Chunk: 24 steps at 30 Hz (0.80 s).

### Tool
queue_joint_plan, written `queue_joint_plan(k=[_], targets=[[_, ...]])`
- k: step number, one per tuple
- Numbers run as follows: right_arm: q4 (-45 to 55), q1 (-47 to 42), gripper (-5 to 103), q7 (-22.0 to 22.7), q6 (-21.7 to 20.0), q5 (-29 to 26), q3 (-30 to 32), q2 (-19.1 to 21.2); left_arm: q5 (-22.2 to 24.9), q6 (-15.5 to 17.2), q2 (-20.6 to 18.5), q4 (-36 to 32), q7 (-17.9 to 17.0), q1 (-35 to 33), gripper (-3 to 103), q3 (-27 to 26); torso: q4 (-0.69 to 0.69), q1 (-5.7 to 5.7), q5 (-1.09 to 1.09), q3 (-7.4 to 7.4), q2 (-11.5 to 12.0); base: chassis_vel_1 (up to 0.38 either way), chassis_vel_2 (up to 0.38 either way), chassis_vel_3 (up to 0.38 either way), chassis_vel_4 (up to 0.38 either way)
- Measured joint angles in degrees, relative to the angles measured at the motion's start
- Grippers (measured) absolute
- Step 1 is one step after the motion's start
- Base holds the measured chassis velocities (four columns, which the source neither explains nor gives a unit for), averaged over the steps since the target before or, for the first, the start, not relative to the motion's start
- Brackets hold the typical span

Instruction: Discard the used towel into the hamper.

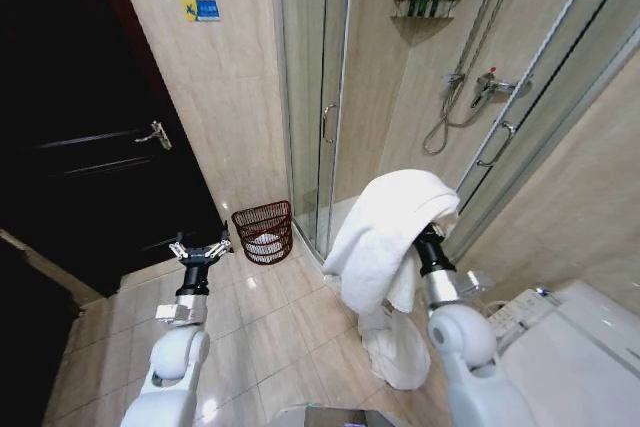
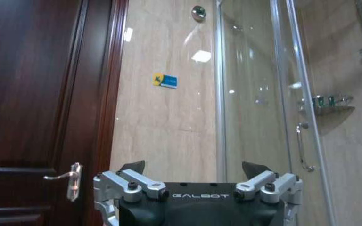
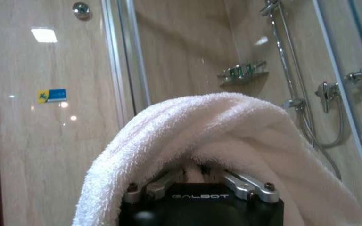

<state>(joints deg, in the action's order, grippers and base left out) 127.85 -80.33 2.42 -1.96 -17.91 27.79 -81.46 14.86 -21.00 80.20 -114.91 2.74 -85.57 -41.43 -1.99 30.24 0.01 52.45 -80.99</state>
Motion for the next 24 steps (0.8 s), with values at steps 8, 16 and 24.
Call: queue_joint_plan(k=[8,16,24], targets=[[0.48,-0.31,6,0.20,0.41,2.42,0.86,-0.17,0.40,0.92,-0.23,-0.57,0.94,-0.55,100,0.75,0.00,0.01,-0.01,0.00,0.00,0.000,0.000,0.000,0.000],[-0.37,-0.68,6,0.22,0.71,2.59,0.81,-0.48,-0.24,0.87,0.08,0.17,0.96,-0.64,100,1.62,0.00,0.01,-0.01,0.00,0.00,0.000,0.000,0.000,0.000],[-1.46,-0.69,6,0.24,1.22,3.08,-0.18,-1.33,-0.89,0.33,0.28,0.95,0.88,-0.15,100,1.70,0.00,0.01,-0.01,0.00,0.01,0.018,0.020,0.015,0.019]])
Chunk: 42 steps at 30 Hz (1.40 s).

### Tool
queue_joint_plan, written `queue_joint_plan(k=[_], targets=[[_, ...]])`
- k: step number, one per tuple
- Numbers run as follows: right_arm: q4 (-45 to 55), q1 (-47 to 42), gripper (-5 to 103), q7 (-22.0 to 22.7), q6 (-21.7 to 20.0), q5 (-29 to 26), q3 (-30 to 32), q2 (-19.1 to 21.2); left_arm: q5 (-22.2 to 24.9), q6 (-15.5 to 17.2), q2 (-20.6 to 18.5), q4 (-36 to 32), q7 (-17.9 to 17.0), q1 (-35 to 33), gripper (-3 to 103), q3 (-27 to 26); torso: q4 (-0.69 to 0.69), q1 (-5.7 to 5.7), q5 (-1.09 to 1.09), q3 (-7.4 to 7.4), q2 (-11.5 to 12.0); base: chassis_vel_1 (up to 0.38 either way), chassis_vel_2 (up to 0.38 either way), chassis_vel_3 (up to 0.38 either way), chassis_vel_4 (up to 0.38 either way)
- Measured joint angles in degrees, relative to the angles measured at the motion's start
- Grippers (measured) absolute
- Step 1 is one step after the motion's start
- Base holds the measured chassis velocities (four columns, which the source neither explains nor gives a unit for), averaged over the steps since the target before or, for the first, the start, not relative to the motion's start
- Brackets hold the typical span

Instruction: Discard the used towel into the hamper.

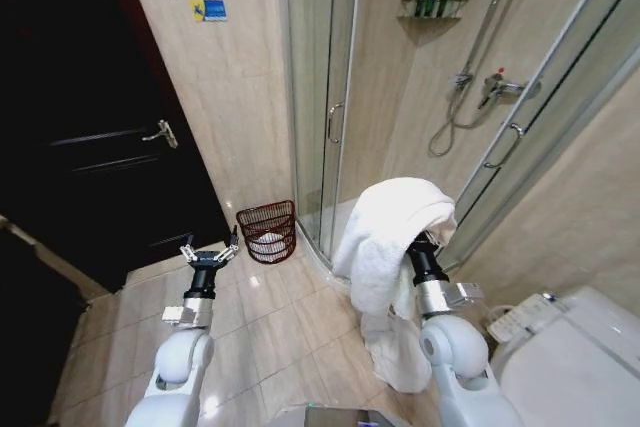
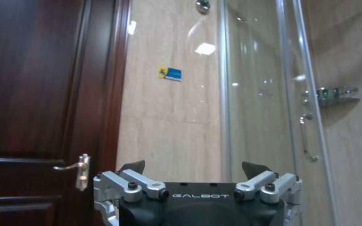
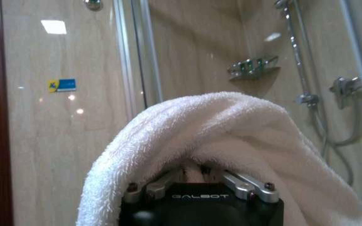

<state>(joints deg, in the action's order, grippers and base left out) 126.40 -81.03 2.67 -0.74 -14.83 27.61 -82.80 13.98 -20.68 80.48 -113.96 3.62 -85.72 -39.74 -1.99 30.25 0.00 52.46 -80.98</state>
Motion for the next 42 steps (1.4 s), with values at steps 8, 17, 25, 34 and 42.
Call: queue_joint_plan(k=[8,17,25,34,42], targets=[[-0.91,-0.06,6,-0.10,0.25,1.85,-0.33,-0.92,-0.22,-0.55,0.00,0.28,-0.01,-0.16,100,0.03,0.00,0.00,0.00,0.00,0.00,0.053,0.054,0.044,0.045],[-1.39,0.03,6,0.20,0.31,3.77,-0.27,-1.38,-1.46,-4.95,0.36,1.17,2.29,-0.35,100,-0.12,0.01,0.00,0.00,0.00,0.00,0.000,0.000,0.000,0.000],[-2.00,-0.07,6,0.23,1.25,4.52,-1.15,-1.91,-1.76,-5.01,0.62,0.93,2.30,-0.20,100,0.01,0.01,0.00,-0.01,0.00,0.00,0.069,0.053,-0.055,-0.076],[-2.30,-0.14,6,0.22,1.88,4.95,-1.81,-2.04,-2.67,-5.03,0.79,0.92,1.44,-0.54,100,0.03,0.00,-0.01,0.00,0.00,-0.01,0.190,0.188,-0.192,-0.177],[-2.79,-0.20,6,0.31,2.89,5.31,-2.21,-2.29,-2.57,-5.43,0.78,1.09,0.18,-0.05,100,0.74,0.01,-0.01,0.01,0.00,-0.01,0.174,0.177,-0.197,-0.180]])
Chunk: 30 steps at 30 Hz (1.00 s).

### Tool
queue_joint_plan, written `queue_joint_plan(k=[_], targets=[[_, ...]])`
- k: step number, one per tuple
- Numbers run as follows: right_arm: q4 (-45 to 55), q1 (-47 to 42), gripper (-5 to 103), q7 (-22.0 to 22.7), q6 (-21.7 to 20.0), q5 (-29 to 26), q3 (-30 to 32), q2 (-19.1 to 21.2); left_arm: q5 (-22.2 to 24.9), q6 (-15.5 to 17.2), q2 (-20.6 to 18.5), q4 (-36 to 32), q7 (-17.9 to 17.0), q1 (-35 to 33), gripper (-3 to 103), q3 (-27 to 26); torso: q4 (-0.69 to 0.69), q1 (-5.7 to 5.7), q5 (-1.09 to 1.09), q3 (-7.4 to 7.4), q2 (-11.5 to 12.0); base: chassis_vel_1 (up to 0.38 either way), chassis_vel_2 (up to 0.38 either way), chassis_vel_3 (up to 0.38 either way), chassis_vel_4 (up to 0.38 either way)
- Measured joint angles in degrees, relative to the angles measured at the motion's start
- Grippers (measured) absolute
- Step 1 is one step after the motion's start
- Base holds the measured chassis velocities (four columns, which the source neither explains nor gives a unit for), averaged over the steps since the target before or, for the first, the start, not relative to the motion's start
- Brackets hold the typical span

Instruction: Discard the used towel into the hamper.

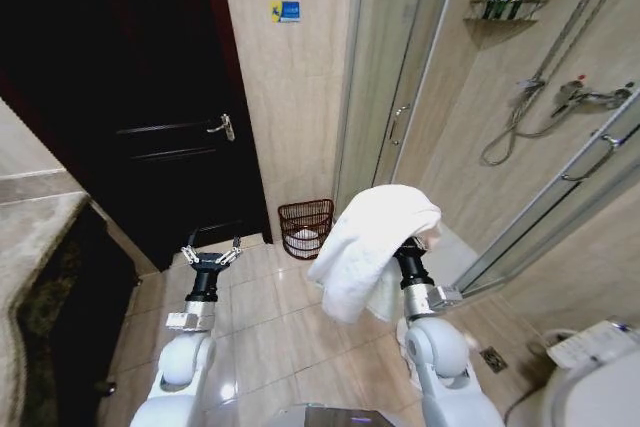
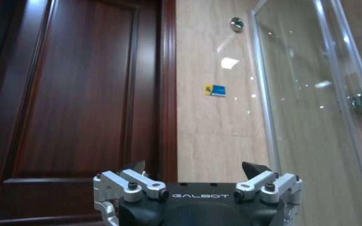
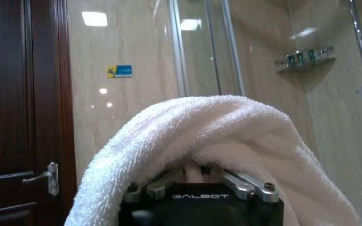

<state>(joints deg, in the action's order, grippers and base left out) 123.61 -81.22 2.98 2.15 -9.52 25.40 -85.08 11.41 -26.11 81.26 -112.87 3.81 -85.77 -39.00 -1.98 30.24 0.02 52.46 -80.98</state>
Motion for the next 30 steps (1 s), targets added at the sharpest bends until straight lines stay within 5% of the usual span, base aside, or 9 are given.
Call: queue_joint_plan(k=[30], targets=[[-0.22,-0.75,6,-1.66,1.22,-0.21,2.23,0.39,-0.96,5.39,-0.08,-0.37,-5.83,-0.03,100,1.56,-0.02,0.00,-0.01,0.00,0.00,0.025,0.025,0.010,0.005]])
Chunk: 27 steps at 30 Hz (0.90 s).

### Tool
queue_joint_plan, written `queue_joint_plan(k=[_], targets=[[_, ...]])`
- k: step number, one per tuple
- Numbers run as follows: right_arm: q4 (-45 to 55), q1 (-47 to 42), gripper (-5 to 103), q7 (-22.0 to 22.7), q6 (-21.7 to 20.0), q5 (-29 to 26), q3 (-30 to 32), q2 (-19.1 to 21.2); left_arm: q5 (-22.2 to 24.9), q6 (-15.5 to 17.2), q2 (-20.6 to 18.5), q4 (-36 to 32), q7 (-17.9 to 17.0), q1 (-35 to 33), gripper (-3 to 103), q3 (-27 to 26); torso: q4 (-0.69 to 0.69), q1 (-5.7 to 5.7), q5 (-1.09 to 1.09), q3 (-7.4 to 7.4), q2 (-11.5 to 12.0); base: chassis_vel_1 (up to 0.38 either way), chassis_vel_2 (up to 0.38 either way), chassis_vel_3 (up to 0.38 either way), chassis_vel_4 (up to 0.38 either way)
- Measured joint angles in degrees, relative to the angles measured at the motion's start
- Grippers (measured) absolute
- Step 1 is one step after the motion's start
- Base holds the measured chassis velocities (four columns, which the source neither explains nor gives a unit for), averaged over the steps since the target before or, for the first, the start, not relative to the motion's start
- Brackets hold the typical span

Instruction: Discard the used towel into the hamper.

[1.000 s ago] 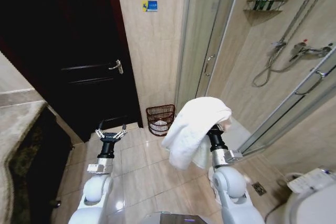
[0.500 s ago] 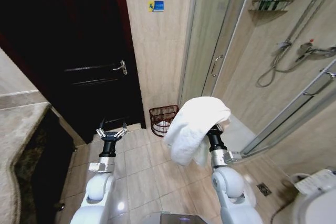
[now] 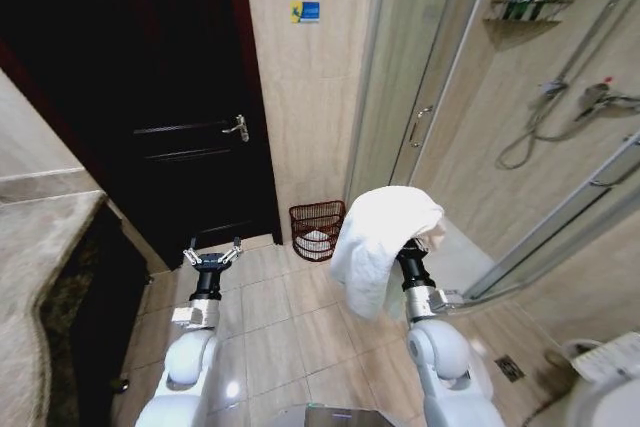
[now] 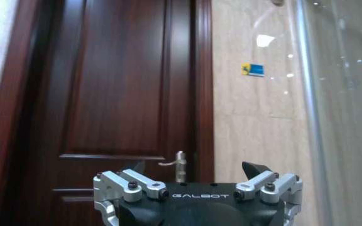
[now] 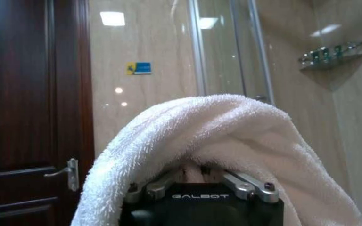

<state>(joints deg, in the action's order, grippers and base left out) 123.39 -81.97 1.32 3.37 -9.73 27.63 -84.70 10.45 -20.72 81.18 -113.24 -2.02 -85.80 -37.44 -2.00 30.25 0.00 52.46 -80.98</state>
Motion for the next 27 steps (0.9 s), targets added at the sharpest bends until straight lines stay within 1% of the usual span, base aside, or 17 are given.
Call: queue_joint_plan(k=[5,9,13,27], targets=[[0.10,-0.02,6,-0.01,-0.09,-0.08,0.19,-0.10,-0.01,-0.02,0.11,0.29,-0.78,0.11,100,0.29,-0.01,0.00,0.00,0.00,0.00,0.040,0.041,0.057,0.042],[0.15,-0.12,6,-0.05,-0.09,-0.17,0.48,-0.15,-0.41,0.04,0.12,0.45,-1.55,0.15,100,0.52,0.01,0.00,0.00,0.00,0.00,0.000,0.000,0.000,0.000],[-0.24,-0.13,6,-1.20,-0.06,-0.47,1.43,-0.16,-0.56,0.03,0.17,0.50,-2.03,0.21,100,0.78,0.01,0.00,0.00,0.00,0.00,0.000,0.000,0.000,0.000],[-1.19,0.14,6,-1.93,0.07,-0.48,1.61,-0.33,-0.78,-0.21,0.26,0.50,-1.97,0.65,100,0.99,0.01,-0.01,0.00,0.00,0.00,0.000,0.000,0.000,0.000]])
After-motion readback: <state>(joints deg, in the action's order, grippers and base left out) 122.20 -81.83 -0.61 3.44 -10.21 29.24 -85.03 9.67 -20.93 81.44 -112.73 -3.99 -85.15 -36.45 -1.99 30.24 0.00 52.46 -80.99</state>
